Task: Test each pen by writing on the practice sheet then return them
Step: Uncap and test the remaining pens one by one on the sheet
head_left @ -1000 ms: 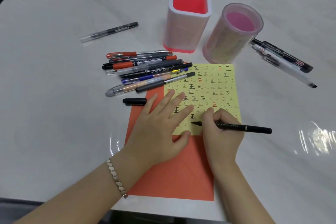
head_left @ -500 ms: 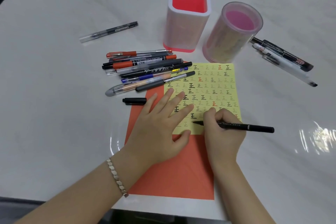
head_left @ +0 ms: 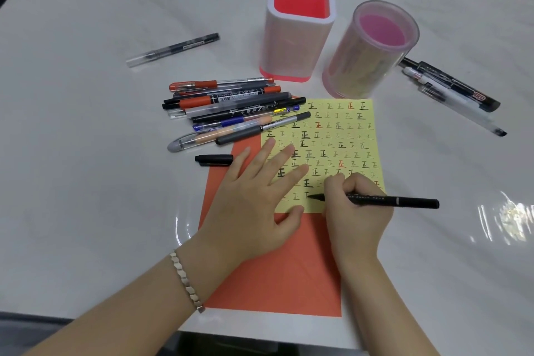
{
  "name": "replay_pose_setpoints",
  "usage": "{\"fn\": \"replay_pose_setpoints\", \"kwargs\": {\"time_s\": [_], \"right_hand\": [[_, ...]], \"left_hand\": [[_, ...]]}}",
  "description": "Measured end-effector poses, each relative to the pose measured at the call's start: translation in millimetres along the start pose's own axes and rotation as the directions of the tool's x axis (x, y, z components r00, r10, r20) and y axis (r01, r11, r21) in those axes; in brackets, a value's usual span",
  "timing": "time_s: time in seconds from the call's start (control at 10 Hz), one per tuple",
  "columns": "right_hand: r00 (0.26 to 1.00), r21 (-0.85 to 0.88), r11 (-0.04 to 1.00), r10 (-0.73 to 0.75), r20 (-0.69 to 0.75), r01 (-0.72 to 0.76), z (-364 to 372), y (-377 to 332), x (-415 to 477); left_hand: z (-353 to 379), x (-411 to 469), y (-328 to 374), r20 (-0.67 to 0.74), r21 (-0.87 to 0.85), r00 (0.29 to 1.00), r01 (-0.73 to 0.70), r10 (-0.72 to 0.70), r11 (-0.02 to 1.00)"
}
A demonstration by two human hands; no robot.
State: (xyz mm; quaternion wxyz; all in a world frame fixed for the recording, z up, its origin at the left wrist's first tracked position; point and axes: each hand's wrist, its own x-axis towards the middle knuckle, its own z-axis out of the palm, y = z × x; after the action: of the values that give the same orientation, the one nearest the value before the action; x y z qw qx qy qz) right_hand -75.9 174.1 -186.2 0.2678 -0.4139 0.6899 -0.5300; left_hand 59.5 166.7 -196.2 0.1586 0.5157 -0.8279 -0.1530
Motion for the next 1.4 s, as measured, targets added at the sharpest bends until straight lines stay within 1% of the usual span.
{"fn": "replay_pose_setpoints", "kwargs": {"time_s": [0.3, 0.5, 0.8, 1.0, 1.2, 1.4], "right_hand": [[1.000, 0.007, 1.000, 0.012, -0.019, -0.012, -0.4, 0.0, -0.7], [0.999, -0.009, 1.000, -0.014, 0.033, 0.014, -0.2, 0.9, -0.3], [1.000, 0.002, 1.000, -0.002, 0.025, 0.002, -0.6, 0.4, -0.8], [0.998, 0.003, 1.000, 0.002, 0.067, -0.003, 0.4, -0.5, -1.6], [0.999, 0.024, 1.000, 0.019, -0.033, -0.019, -1.3, -3.1, -0.8], [0.997, 0.079, 0.996, 0.045, -0.062, -0.040, -3.6, -5.7, 1.0]], "left_hand": [[0.2, -0.2, 0.1, 0.002, 0.012, 1.000, -0.003, 0.002, 1.000], [0.4, -0.3, -0.1, -0.007, 0.009, 1.000, -0.006, 0.006, 1.000], [0.5, -0.1, -0.4, -0.016, 0.013, 1.000, -0.011, 0.011, 1.000], [0.6, -0.1, -0.9, -0.011, 0.012, 1.000, -0.011, 0.012, 1.000], [0.3, -0.1, -1.1, 0.004, 0.018, 1.000, -0.011, 0.011, 1.000], [0.0, -0.4, -0.6, 0.019, -0.003, 1.000, -0.022, 0.022, 1.000]]}}
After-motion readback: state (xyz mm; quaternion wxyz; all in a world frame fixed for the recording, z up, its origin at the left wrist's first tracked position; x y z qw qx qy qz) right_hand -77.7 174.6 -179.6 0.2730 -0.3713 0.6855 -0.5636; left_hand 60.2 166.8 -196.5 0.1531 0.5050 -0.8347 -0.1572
